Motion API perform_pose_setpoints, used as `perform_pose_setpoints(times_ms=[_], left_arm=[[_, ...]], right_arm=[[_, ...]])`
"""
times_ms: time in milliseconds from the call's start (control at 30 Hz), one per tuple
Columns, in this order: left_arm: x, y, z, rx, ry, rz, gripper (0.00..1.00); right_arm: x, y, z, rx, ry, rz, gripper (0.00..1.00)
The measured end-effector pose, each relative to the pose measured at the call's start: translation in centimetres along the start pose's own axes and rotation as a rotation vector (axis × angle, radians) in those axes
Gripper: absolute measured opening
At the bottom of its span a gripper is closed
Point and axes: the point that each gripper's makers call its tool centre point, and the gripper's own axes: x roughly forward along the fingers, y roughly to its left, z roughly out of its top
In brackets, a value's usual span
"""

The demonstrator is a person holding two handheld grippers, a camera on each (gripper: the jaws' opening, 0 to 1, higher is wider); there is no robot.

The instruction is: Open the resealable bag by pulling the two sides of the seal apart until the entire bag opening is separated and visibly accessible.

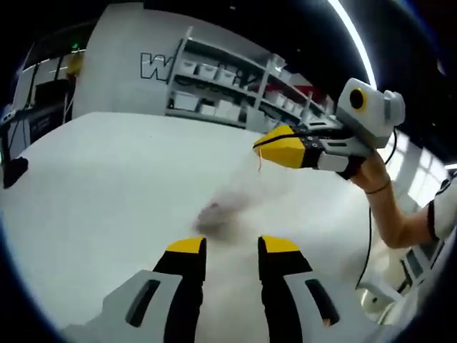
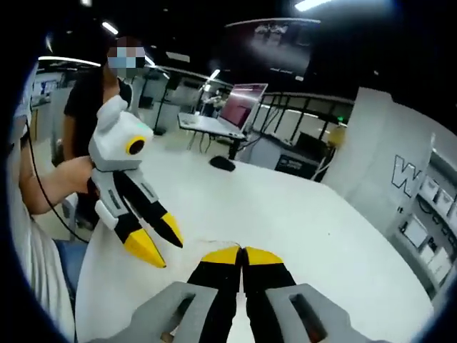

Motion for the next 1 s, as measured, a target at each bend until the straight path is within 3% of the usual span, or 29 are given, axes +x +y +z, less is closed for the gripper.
perform_pose_setpoints(times_ms=[533, 1000], left_arm=[[0.4, -0.5, -0.1, 0.006, -0.003, -0.020, 0.30], [0.8, -0.8, -0.3, 0.026, 0.010, -0.043, 0.30]], right_arm=[[0.5, -1.3, 0.9, 0.045, -0.018, 0.053, 0.00], [1.7, -4.6, 0.6, 0.090, 0.014, 0.096, 0.00]])
